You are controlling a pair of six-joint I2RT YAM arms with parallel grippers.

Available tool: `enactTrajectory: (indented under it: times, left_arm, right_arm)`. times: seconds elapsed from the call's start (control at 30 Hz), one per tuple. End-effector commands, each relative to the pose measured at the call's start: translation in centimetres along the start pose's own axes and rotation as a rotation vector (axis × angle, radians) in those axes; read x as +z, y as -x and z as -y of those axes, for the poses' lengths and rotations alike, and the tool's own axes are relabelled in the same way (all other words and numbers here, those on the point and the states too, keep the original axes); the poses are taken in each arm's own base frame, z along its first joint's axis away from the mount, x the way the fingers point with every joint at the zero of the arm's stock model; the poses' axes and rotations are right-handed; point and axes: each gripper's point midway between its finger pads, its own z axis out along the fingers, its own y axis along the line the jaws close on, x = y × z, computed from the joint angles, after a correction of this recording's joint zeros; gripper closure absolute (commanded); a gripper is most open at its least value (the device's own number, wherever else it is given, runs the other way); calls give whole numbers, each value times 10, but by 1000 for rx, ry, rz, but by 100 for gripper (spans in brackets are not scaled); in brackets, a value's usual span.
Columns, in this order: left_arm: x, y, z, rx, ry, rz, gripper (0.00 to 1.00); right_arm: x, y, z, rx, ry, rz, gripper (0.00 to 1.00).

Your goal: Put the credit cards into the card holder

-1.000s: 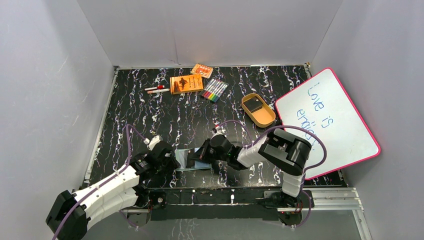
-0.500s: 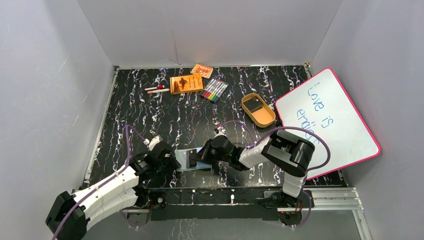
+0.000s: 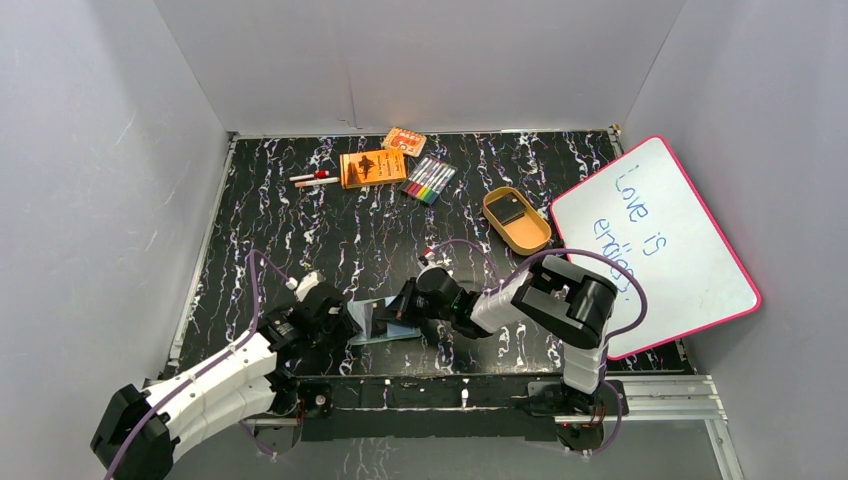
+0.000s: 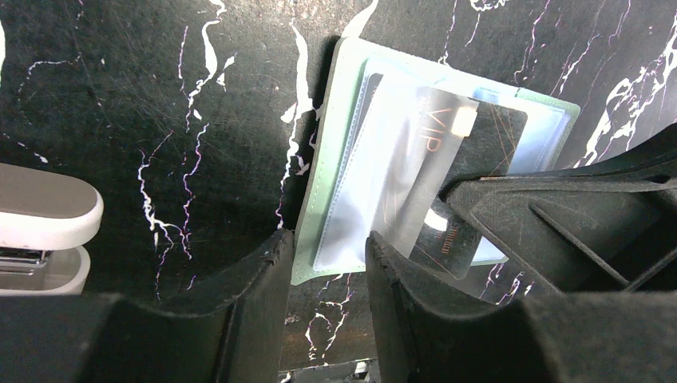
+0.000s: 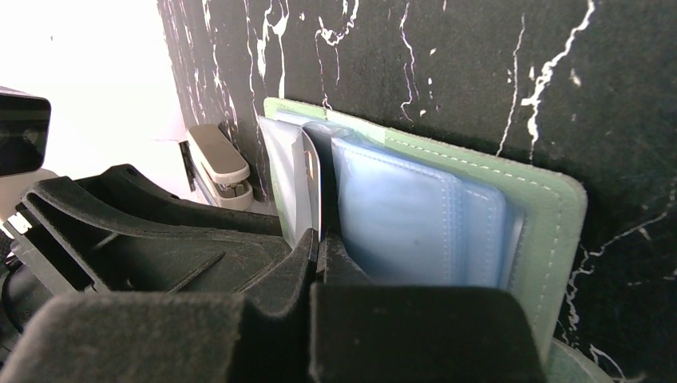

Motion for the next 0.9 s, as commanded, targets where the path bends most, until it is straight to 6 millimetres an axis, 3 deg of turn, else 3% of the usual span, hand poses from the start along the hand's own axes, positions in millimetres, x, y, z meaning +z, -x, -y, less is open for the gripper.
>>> enactTrajectory:
  times: [0.0, 0.27, 0.37, 0.73, 0.87]
  left_arm:
    - [0, 1, -1, -3, 9, 2, 63]
    - [-5, 7, -3, -7, 23, 31, 62]
    - [-4, 7, -5, -13, 27, 35, 62]
    - [-5, 11, -2, -15, 26, 45, 60]
    - [-5, 11, -2, -11, 31, 44, 60]
  right_arm:
    - [7, -13, 15, -33, -51, -53, 100]
    - [-8, -10, 44, -34, -187, -18, 100]
    - [-6, -12, 45, -35, -179, -32, 100]
    - [7, -22, 14, -88, -41, -117, 100]
    - [2, -19, 1, -130, -21, -111, 78]
